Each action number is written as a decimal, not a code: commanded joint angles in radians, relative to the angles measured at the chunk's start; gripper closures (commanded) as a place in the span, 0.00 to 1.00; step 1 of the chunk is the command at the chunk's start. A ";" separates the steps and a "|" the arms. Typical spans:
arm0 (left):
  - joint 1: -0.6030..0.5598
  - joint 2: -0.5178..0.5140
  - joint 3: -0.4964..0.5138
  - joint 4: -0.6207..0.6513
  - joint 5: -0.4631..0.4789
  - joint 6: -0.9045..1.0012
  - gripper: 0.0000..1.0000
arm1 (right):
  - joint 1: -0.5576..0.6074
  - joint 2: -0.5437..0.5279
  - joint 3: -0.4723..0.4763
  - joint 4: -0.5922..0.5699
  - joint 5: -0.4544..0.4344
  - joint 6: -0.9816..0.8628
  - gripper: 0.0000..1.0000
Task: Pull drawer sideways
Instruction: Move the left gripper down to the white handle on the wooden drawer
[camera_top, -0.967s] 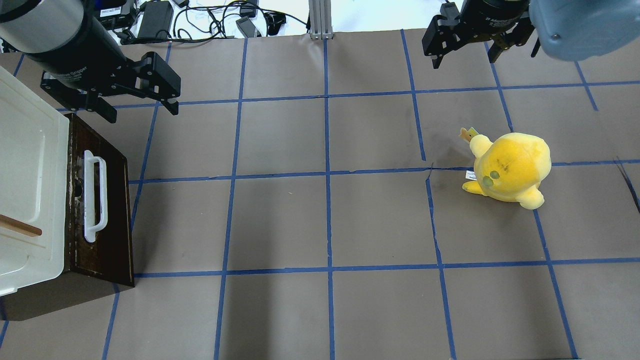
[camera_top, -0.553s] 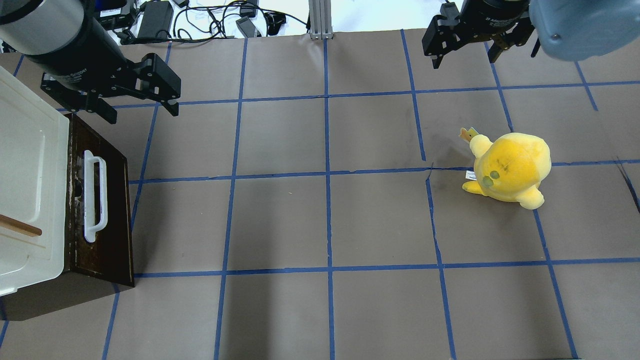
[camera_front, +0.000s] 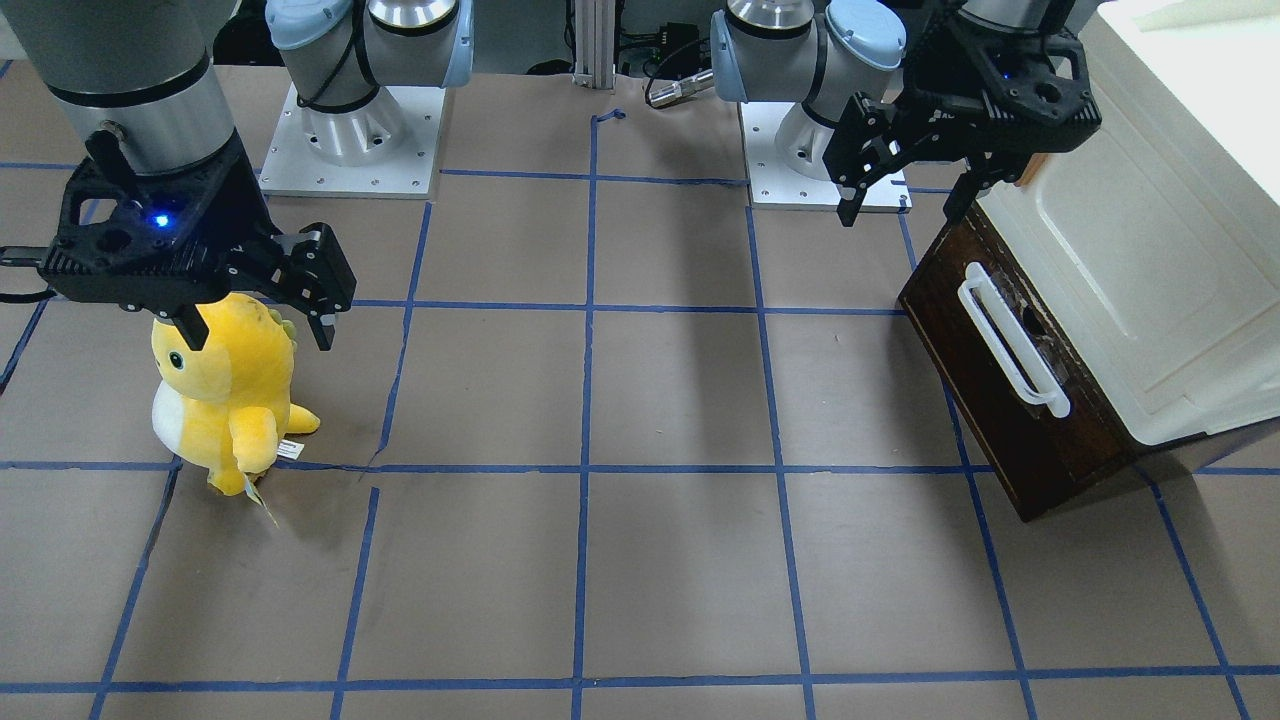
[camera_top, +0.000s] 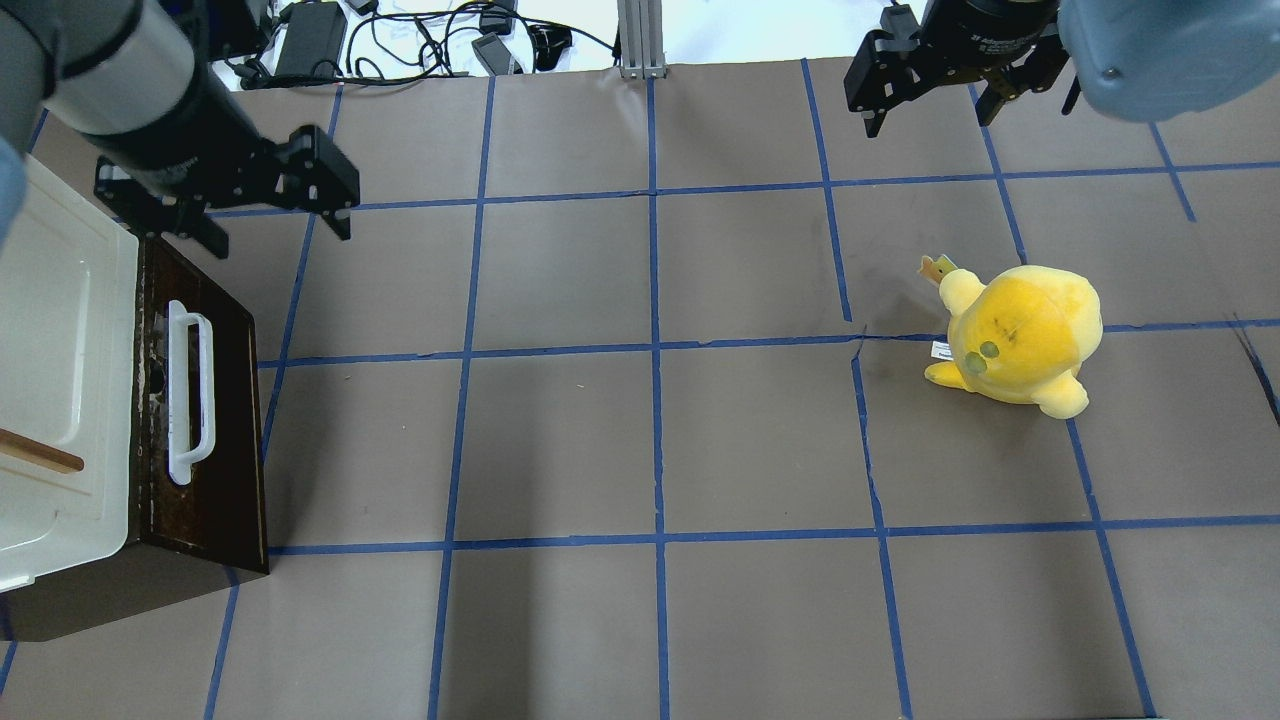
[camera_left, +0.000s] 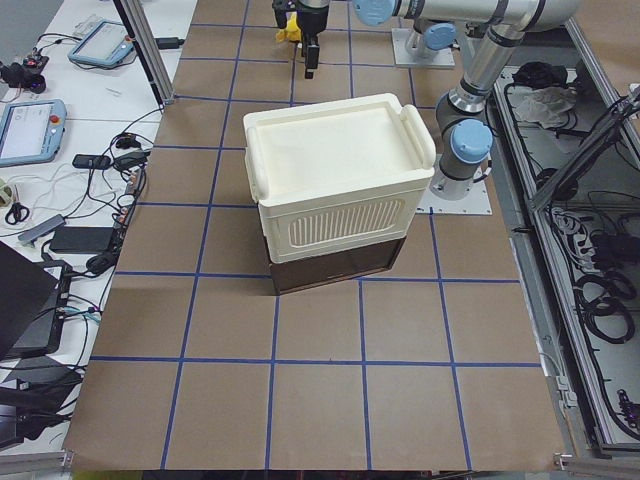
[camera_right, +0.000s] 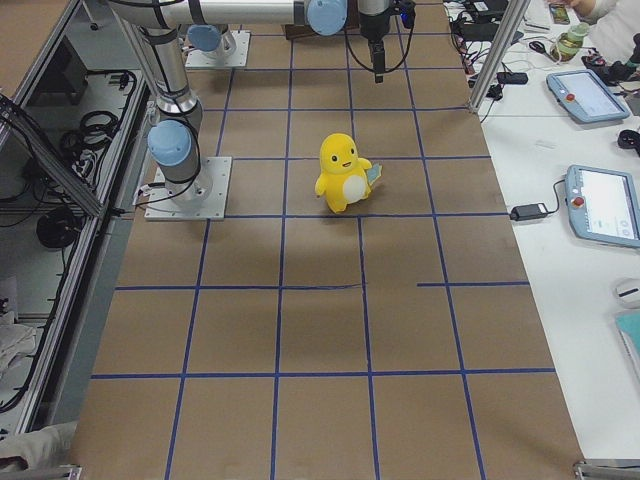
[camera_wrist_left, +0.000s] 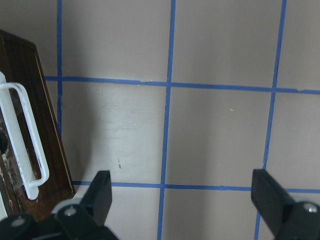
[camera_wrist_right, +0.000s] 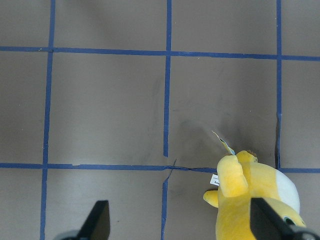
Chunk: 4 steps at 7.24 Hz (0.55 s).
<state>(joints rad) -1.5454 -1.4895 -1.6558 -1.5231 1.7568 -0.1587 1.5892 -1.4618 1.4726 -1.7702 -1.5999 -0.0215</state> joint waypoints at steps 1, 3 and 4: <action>-0.075 -0.040 -0.128 0.000 0.242 -0.103 0.00 | 0.000 0.000 0.000 0.000 0.000 0.000 0.00; -0.131 -0.131 -0.174 0.006 0.430 -0.211 0.00 | 0.000 0.000 0.000 0.000 0.000 0.000 0.00; -0.137 -0.193 -0.177 0.006 0.494 -0.216 0.00 | 0.000 0.000 0.000 0.000 0.000 0.000 0.00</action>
<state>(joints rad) -1.6653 -1.6144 -1.8223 -1.5175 2.1582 -0.3530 1.5892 -1.4618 1.4726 -1.7702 -1.5999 -0.0215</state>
